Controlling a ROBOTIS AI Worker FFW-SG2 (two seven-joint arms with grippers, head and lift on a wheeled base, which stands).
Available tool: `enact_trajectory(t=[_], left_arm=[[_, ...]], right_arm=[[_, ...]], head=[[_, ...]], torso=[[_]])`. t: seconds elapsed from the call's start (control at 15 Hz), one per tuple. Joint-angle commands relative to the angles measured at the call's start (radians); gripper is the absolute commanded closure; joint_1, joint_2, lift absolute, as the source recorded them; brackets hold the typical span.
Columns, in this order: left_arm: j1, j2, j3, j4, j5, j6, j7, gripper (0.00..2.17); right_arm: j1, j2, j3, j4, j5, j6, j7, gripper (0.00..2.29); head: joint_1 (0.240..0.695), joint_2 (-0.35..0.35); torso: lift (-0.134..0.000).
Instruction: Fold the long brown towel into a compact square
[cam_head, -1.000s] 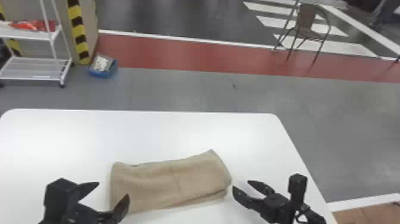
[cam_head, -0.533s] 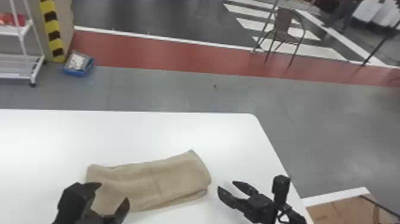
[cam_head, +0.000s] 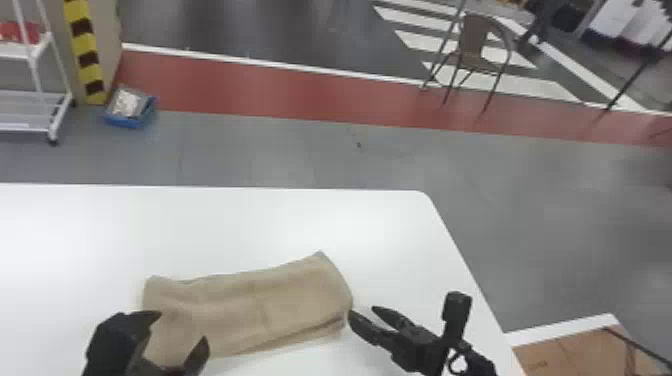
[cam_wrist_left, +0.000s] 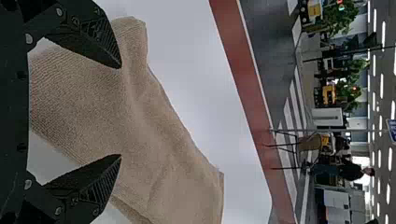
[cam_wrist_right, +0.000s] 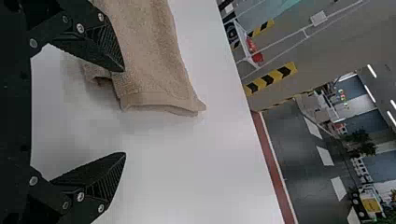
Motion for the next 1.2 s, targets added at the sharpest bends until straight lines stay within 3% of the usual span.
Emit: enact_trajectory(t=[0.0,0.27,0.47,0.67,0.73,0.87,0.93,1.13], left_arm=[[0.009,0.006,0.011,-0.001,0.002,-0.012,-0.002,0.23],[0.021,0.011,0.027,-0.004,0.014,-0.046,-0.01,0.23],[0.024,0.012,0.029,-0.009,0.014,-0.049,-0.011,0.23],[0.023,0.012,0.029,-0.009,0.016,-0.046,-0.013,0.23],[0.024,0.011,0.029,-0.009,0.016,-0.046,-0.013,0.23],[0.023,0.012,0.03,-0.013,0.017,-0.04,-0.013,0.23],[0.023,0.012,0.03,-0.013,0.019,-0.04,-0.013,0.23],[0.023,0.012,0.03,-0.015,0.022,-0.04,-0.014,0.23]], right_arm=[[-0.005,0.026,0.014,-0.04,-0.014,0.058,-0.009,0.29],[-0.049,0.038,0.039,-0.053,-0.004,0.186,-0.046,0.29],[-0.069,0.038,0.042,-0.037,-0.002,0.217,-0.052,0.46],[-0.054,0.038,0.037,-0.054,-0.013,0.229,-0.046,0.96],[-0.043,0.039,0.039,-0.074,-0.023,0.232,-0.044,1.0],[-0.02,0.039,0.043,-0.122,-0.036,0.251,-0.05,0.97],[-0.016,0.039,0.042,-0.135,-0.036,0.272,-0.054,0.77],[-0.016,0.038,0.023,-0.137,-0.034,0.278,-0.052,0.76]], head=[[0.695,-0.32],[0.695,-0.274],[0.695,-0.249],[0.695,-0.242],[0.695,-0.242],[0.695,-0.243],[0.695,-0.243],[0.695,-0.245]], torso=[[0.0],[0.0],[0.0],[0.0],[0.0],[0.0],[0.0],[0.0]])
